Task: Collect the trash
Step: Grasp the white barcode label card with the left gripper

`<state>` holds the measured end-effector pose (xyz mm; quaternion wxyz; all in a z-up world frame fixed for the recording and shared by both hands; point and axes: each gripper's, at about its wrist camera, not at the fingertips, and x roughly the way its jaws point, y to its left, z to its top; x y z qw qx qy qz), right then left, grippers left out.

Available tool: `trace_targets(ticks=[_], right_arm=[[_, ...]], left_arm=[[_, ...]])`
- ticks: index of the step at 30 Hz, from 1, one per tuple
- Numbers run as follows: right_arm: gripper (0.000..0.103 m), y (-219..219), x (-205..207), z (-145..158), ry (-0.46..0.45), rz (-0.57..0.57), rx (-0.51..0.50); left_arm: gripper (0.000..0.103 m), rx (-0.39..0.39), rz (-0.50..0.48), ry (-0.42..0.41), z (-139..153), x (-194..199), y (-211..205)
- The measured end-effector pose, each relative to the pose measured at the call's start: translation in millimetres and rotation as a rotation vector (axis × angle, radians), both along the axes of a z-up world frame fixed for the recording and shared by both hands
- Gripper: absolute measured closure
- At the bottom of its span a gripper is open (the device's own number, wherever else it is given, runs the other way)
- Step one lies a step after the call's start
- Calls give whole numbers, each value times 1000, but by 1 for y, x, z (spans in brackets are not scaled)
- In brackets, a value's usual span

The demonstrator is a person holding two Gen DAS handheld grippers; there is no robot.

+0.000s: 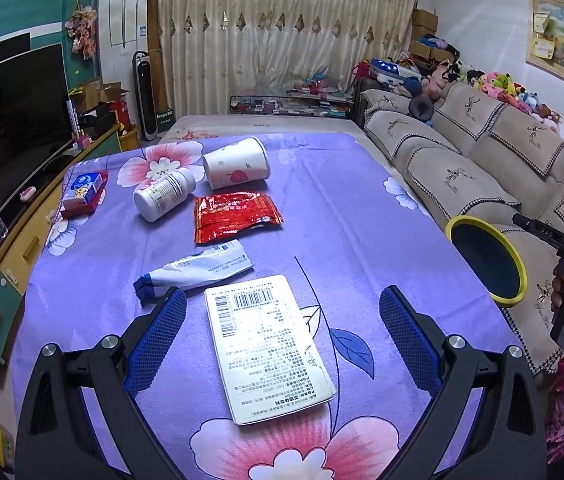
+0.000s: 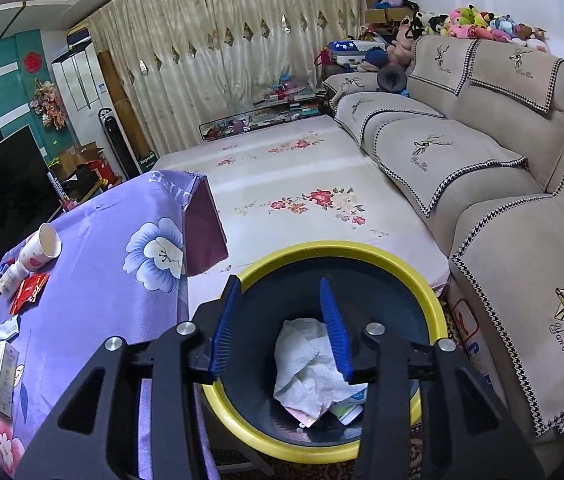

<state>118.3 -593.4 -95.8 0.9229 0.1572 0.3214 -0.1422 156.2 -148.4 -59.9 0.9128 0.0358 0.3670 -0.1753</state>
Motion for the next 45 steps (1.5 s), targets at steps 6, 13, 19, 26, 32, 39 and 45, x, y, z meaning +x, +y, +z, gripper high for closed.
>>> trace_targets(ticks=[6,13,19,26,32,39,45], right_arm=[[62,8,-8,5,-20,13,7],[60,17,-12,8,-31,44,15],[59,22,-11,6,-27,58,26],[59,27,-8,0,-11,74,33],[59,25,-10,-7,-5,73,48],[59,20,-17,-11,-4,62,66],[59,16,-32,-8,-22,46,72]], left_arm=[[7,12,23,53,-17,6,-5],[7,42,79,115,-43,19,-6],[7,54,127,163,-62,37,-5],[7,98,158,218,-81,53,-13],[23,116,183,256,-92,59,-12],[29,109,141,235,-84,51,-17],[30,78,58,169,-53,37,-37]])
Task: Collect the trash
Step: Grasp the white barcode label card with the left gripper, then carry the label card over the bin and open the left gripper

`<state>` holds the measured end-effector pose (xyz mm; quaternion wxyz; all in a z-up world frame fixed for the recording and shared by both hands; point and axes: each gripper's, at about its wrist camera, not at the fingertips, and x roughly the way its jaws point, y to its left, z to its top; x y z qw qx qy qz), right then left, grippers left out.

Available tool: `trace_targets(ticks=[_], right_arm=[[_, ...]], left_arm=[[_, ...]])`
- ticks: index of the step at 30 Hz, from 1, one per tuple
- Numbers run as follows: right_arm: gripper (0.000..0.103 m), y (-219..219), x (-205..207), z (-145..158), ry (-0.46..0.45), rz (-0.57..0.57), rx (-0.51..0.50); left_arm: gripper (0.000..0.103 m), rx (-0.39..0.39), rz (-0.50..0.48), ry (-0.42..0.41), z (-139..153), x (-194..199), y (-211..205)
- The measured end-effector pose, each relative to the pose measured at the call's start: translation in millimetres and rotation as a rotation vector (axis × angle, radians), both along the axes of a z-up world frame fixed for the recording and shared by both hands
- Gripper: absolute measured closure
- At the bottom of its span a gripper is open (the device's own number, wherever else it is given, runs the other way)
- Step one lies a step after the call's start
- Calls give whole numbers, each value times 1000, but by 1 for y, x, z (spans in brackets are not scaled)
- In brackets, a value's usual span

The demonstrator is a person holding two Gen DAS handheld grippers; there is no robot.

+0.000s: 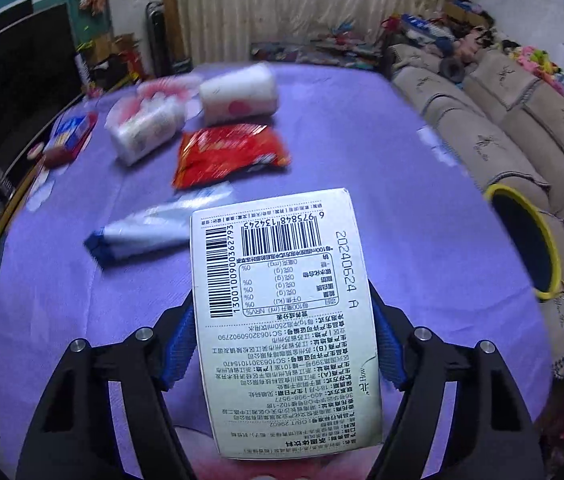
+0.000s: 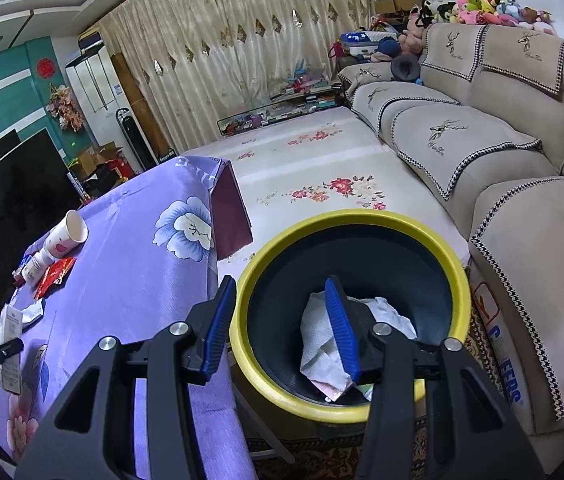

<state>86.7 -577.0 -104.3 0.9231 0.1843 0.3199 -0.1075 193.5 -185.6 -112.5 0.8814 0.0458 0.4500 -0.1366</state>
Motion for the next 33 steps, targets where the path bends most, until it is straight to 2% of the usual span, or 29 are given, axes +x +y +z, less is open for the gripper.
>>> trace_targets(ticks=[7,16,20,24,31,33], right_arm=[[59,-9,-26,12,-39,-36,-10],[59,-37,-66,22,-78,-131,-39],[59,-54,-84,22,-77,-175,-49],[59,-70,-100,22,-71,-216,-58],[58,-89,-118,16,-66,-263,-51],[58,-94,-121,13,-63,-269,-44]], left_arm=[[30,-53,-128,-76,38,-9,-43],[30,-103,-373,-96,64,-10,-150],[30,-151,-479,-43,61,-3,-208],[30,-153,-560,-22,53,1,-265],[29,-145,-604,37,21,18,-340],[29,-128,-611,30,12,18,-355]])
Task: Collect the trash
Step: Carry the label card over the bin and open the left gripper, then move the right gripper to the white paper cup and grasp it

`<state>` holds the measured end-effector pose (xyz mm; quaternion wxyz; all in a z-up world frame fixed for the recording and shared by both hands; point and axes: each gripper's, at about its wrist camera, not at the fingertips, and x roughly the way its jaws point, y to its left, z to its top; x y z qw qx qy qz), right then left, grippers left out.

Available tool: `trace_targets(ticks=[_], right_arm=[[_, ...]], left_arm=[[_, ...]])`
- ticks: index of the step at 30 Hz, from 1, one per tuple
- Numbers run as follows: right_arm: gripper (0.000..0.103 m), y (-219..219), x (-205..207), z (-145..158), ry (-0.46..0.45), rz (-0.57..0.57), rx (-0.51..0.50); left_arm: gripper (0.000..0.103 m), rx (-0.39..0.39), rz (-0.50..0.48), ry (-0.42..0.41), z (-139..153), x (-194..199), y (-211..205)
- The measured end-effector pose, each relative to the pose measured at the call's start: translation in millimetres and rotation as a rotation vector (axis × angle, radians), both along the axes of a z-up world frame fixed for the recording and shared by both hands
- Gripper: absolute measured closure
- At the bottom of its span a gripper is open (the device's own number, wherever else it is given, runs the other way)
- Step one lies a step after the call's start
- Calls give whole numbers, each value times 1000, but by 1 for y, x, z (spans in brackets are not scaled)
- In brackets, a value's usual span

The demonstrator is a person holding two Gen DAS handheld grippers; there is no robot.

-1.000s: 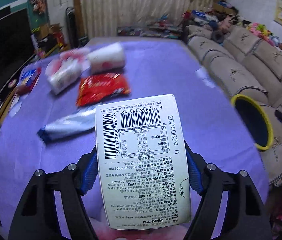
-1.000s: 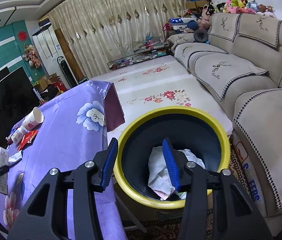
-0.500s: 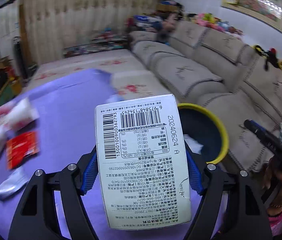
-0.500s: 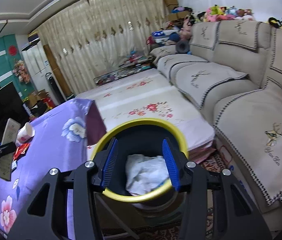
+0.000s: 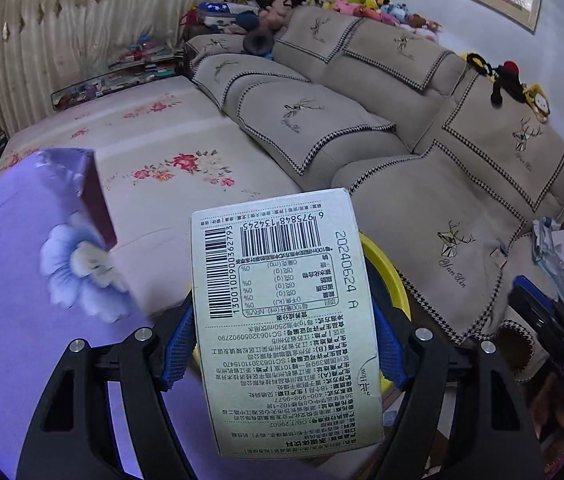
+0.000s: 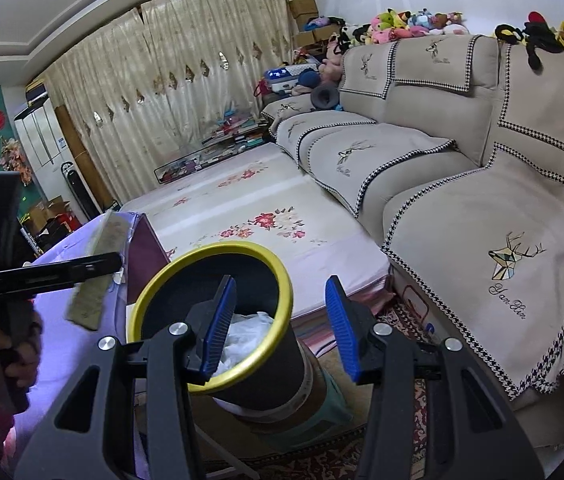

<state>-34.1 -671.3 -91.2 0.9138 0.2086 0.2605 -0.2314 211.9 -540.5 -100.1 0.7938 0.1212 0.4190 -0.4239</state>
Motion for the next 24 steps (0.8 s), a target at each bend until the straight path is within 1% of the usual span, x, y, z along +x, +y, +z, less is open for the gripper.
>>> trace_targets(ticks=[2,4,6,7,8,10,12,16,19,24], right_arm=[[58,-2,0,-3,2,-3,8],[57,-5,-1,-7,5,-4,18],[57,-5,0,-8,7,-2,21],[57,-5,1,-8,8,0,20],[57,-4,1,-9,8,2,19],[57,-2,2,-8,4,6,19],[56,3,4,-7,-1,14,19],[55,13,11,-4,1,37,14],[55,26,17,0,0,61,4],[54,51,33,9,5,106,-15]], left_arm=[[28,14,6,-12,-9,4,-15],[22,18,15,-24,-13,7,-23],[20,1,19,-25,-9,8,-24],[17,-17,17,-29,-3,6,-20],[15,-27,18,-41,2,5,-16],[12,-49,25,-71,16,0,4],[9,-89,35,-104,35,-9,31],[5,-139,73,-157,66,-21,80],[5,-168,124,-184,84,-24,125],[5,-174,239,-257,104,-28,208]])
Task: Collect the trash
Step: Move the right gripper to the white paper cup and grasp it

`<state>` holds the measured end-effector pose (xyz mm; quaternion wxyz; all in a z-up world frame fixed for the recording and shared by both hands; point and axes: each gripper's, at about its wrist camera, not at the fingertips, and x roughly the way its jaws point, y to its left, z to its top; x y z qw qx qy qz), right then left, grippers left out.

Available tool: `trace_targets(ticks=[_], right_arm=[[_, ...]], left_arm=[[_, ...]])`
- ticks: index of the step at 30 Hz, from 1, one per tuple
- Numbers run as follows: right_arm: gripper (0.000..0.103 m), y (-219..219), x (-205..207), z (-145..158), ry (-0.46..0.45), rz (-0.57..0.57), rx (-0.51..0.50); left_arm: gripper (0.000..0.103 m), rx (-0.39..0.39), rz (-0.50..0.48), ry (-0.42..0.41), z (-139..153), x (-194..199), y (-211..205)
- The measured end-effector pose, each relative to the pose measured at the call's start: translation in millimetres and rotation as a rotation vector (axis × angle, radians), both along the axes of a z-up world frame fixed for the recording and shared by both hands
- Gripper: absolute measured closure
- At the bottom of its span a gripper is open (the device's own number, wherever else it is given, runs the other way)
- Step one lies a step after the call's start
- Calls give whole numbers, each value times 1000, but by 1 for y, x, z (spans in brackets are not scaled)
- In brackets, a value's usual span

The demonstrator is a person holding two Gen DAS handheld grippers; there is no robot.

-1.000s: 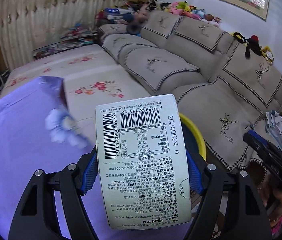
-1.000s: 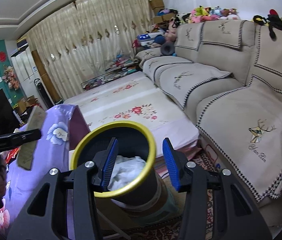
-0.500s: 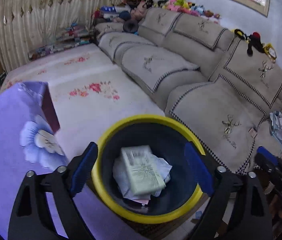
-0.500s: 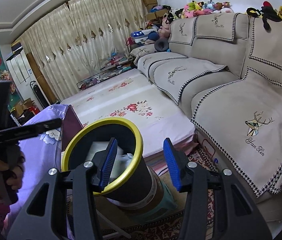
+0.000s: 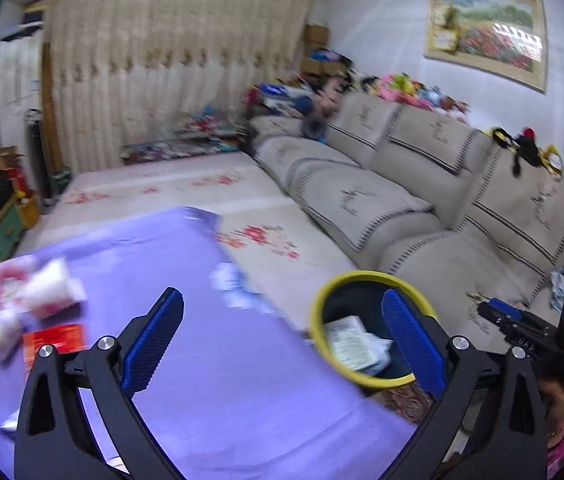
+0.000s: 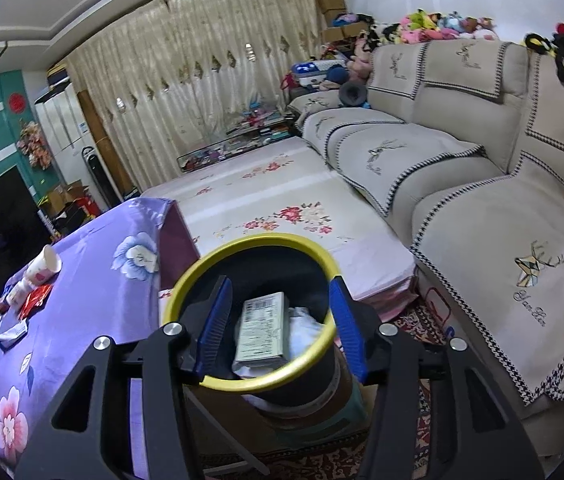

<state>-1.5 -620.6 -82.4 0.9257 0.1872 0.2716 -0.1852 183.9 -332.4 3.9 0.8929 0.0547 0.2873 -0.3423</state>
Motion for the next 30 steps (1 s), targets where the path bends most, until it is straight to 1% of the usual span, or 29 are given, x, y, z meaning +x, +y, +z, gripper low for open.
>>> trace_targets(ticks=[3,6,10,11,15,17,19,22,24,27,29,30], right_arm=[[54,20,15,5,6,41,-15],[54,44,34,9,17,96,-31],[54,79,64,13,28,173,-44],[54,88,71,14,30,191,-48],[54,133,109,15,47,289,-61],[53,154,124,15,54,332,-66],[53,180,143,16,58,385,-61],[53,216,171,20,56,467,-48],[50,240,194,24,57,527,-44],[48,275,228,36,45,608,-59],[40,295,249,44,32,646,-74],[31,304,260,48,23,662,-80]], left_arm=[[5,-3,84,-45,8,-2,52],[5,7,192,-103,13,-3,110],[5,24,314,-137,13,-1,173],[5,26,355,-139,11,2,195],[5,29,469,-143,-3,12,257],[5,40,523,-142,-14,19,284],[5,57,601,-141,-28,26,312],[5,38,657,-137,-46,32,342],[5,27,674,-139,-52,36,347],[5,18,676,-146,-64,40,355],[5,16,665,-144,-71,41,353],[5,17,660,-147,-72,41,350]])
